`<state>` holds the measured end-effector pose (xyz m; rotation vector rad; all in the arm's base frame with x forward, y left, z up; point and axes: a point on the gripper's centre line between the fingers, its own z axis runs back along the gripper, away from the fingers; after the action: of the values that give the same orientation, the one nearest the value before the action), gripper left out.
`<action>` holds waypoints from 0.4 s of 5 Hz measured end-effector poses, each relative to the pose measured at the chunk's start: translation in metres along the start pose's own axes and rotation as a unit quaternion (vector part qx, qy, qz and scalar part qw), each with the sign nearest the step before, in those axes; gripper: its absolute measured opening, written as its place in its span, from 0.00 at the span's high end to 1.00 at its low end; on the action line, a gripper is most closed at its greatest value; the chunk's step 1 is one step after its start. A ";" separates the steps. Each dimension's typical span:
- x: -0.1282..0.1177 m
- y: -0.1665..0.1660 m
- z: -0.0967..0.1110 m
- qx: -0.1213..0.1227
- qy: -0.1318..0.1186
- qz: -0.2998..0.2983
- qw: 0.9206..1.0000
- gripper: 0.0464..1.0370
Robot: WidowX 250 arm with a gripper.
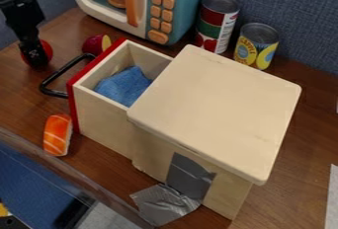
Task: Move the tomato from the drawer to the top of the table
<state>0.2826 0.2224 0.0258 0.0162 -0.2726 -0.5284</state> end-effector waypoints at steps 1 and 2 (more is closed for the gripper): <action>0.001 -0.003 -0.002 -0.004 0.003 -0.006 1.000 0.05; 0.002 -0.009 -0.004 -0.018 -0.003 -0.003 1.000 0.04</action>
<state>0.2803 0.2133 0.0220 -0.0190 -0.2696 -0.5386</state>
